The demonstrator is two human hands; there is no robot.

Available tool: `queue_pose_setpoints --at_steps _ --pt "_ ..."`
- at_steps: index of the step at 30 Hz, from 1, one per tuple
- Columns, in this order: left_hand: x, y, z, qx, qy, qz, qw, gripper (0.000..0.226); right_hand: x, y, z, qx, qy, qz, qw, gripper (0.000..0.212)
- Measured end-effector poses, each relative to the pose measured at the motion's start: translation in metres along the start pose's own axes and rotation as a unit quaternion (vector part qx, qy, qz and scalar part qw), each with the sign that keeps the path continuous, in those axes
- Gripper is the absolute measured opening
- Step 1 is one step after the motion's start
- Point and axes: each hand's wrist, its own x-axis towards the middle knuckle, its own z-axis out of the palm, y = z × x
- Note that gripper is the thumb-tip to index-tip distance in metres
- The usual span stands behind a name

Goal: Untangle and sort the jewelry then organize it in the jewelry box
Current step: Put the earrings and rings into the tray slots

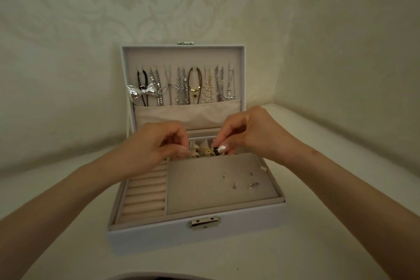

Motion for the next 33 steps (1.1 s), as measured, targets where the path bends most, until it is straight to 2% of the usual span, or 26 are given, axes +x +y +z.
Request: queue_pose_setpoints --at_steps 6,11,13,14,17,21,26,28,30,33 --pt "-0.014 -0.014 -0.006 -0.057 0.0 -0.019 0.998 0.019 0.012 -0.006 0.023 -0.004 -0.03 -0.002 1.0 0.021" --pt "-0.014 -0.018 0.002 0.024 0.059 0.016 0.998 0.021 0.019 -0.009 0.033 -0.035 -0.06 -0.008 0.998 0.03" --pt "-0.013 -0.023 0.004 0.077 0.063 0.047 0.994 0.009 0.021 -0.009 0.035 -0.052 -0.046 -0.015 0.997 0.033" --pt "-0.013 -0.026 0.004 0.097 0.062 0.053 0.992 0.017 0.022 -0.009 0.036 -0.055 -0.037 -0.016 0.998 0.034" --pt "-0.011 -0.031 0.005 0.096 0.068 0.045 0.992 0.024 0.025 -0.009 0.039 -0.039 -0.024 -0.006 0.999 0.032" --pt "-0.01 -0.03 0.007 0.08 0.062 0.042 0.994 0.025 0.03 -0.009 0.043 -0.101 -0.013 -0.007 0.995 0.033" --pt "-0.011 -0.03 0.009 0.063 0.069 0.019 0.995 0.015 0.028 -0.008 0.046 -0.063 -0.024 0.001 0.998 0.03" --pt "-0.011 -0.03 0.01 0.062 0.072 0.017 0.995 0.02 0.029 -0.006 0.045 -0.053 -0.03 -0.003 0.998 0.031" --pt "-0.012 -0.031 0.011 0.072 0.072 0.022 0.995 0.025 0.029 -0.005 0.043 -0.048 -0.032 -0.004 0.998 0.033" --pt "-0.013 -0.031 0.011 0.126 0.068 0.053 0.988 0.018 0.029 -0.005 0.043 -0.055 -0.028 -0.008 0.998 0.035"
